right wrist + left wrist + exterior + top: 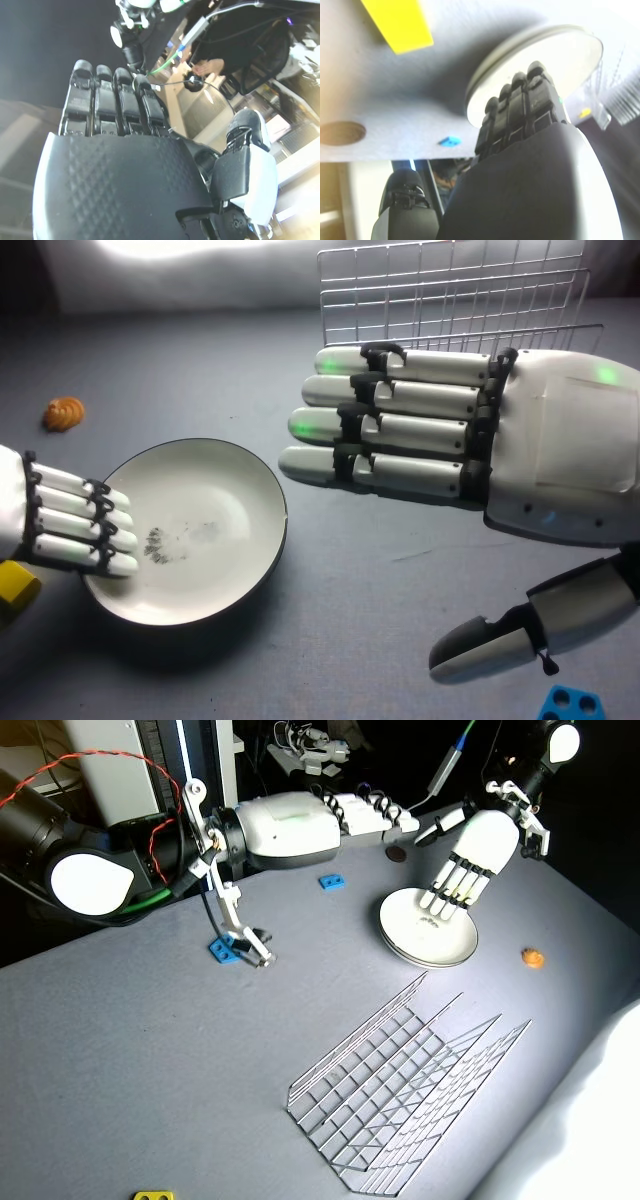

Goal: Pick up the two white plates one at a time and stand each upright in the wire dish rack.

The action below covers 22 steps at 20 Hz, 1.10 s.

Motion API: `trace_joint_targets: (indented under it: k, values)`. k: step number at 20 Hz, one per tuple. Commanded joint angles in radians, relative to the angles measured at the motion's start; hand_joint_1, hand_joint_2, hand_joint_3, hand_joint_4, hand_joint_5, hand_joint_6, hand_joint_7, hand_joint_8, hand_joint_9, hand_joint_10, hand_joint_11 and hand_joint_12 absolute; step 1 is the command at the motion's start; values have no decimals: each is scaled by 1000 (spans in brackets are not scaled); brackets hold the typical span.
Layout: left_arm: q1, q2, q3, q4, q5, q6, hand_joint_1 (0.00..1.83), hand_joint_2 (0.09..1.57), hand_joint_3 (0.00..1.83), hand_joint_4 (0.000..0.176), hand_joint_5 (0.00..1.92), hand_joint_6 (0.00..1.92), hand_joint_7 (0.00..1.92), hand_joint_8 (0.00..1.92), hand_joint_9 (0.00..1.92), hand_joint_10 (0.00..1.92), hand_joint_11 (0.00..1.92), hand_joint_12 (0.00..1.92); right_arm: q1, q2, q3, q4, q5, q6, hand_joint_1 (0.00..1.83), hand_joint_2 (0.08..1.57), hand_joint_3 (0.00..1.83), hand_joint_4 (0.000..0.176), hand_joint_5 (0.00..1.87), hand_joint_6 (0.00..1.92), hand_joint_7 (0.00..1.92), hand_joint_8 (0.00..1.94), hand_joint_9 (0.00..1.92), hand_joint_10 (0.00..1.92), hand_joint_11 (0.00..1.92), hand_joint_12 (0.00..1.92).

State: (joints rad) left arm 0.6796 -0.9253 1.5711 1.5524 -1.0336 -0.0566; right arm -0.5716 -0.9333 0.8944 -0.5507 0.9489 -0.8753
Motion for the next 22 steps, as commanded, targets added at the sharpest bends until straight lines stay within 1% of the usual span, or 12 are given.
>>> trace_joint_targets:
  k: [1,3,6,10,11,14,17,20,22]
  values:
    - [0,-3,9,-60,-37,-1,0,1022,8,0,0,0,0,0,0,0,0,0,12,-6,-5,31,116,-8,0,966,0,0,0,0,0,0,0,0,0,0]
    - [6,-7,19,-59,-38,4,0,1030,11,0,0,0,0,0,0,0,0,0,14,-35,3,31,101,-32,0,976,0,0,0,0,0,0,0,0,0,0]
    - [23,-15,28,-59,-38,10,0,1025,8,0,0,0,0,0,0,0,0,0,16,-85,32,31,39,-57,0,994,0,0,0,0,0,0,0,0,0,0]
    - [35,-20,27,-59,-38,13,0,1024,7,0,0,0,0,0,0,0,0,0,16,-89,38,31,38,-70,0,1006,0,0,0,0,0,0,0,0,0,0]
    - [37,-24,27,-59,-38,13,0,1030,9,0,0,0,0,0,0,0,0,0,12,-89,38,31,36,-86,0,1006,0,0,0,0,0,0,0,0,0,0]
    - [38,-30,16,-48,-34,24,0,1027,7,0,0,0,0,0,0,0,0,0,11,-89,39,30,19,-101,0,991,0,0,0,0,0,0,0,0,0,0]
    - [42,-37,6,-40,-26,31,0,1020,4,0,0,0,0,0,0,0,0,0,12,-89,39,22,19,-113,0,1007,0,0,0,0,0,0,0,0,0,0]
    - [37,-38,-26,-40,-5,37,0,1013,0,0,0,0,0,0,0,0,0,0,11,-89,40,8,14,-118,0,1006,0,0,0,0,0,0,0,0,0,0]
    - [18,-38,-75,-41,13,37,0,1025,6,0,0,0,0,0,0,0,0,0,11,-89,41,7,14,-119,0,1002,0,0,0,0,0,0,0,0,0,0]
